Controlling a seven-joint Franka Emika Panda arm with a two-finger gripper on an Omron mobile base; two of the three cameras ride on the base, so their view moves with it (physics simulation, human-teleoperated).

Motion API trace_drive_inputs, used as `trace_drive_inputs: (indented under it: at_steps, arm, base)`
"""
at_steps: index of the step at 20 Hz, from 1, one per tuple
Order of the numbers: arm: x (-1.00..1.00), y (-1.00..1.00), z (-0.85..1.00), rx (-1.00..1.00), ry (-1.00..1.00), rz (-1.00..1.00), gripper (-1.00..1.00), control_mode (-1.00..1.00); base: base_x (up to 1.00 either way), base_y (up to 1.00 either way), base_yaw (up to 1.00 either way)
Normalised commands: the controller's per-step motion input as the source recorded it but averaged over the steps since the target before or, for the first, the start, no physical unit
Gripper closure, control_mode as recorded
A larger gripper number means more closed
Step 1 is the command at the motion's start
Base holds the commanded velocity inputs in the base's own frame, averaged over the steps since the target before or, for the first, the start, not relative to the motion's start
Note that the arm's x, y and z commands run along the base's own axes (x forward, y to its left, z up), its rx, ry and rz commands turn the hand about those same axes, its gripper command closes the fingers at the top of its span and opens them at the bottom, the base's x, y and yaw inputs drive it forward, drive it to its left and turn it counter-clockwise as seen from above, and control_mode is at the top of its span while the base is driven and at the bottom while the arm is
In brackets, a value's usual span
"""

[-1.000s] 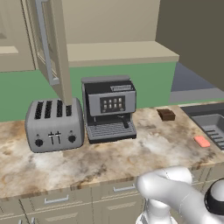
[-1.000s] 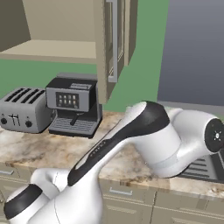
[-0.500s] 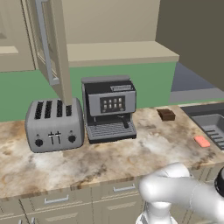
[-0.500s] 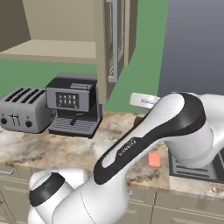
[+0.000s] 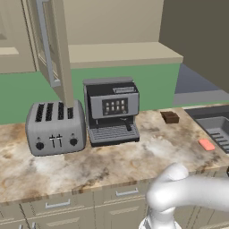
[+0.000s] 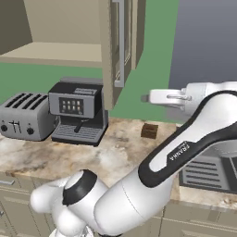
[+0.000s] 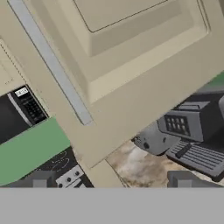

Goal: Open the cabinet. Pick the bar soap and place it next to the sink. Then close the cabinet.

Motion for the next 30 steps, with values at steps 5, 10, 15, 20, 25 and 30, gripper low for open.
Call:
trace_drive_inputs:
  at_steps: [5,10,15,20,25,30]
  arm:
    - [0.11,0.45,0.0,0.14,-0.14,0.03,-1.0,-1.0]
    - [0.11,0.48,0.0,0.19,-0.15,0.0,-1.0,-1.0]
    - [0.06,0.52,0.0,0.22,-0.13,-0.02,-1.0,-1.0]
    - [0.15,0.27,0.0,0.17,-0.1,-0.03,-1.0,-1.0]
    - [-0.06,0.45,0.17,0.17,-0.08,0.0,-1.0,-1.0]
    - [-0.01,0.7,0.4,0.05,-0.03,0.0,-1.0,-1.0]
  base:
    - [0.0,0.0,0.0]
    - [0.0,0.0,0.0]
    - [0.0,0.0,0.0]
    - [0.0,0.0,0.0]
    - [0.0,0.0,0.0]
    - [0.0,0.0,0.0]
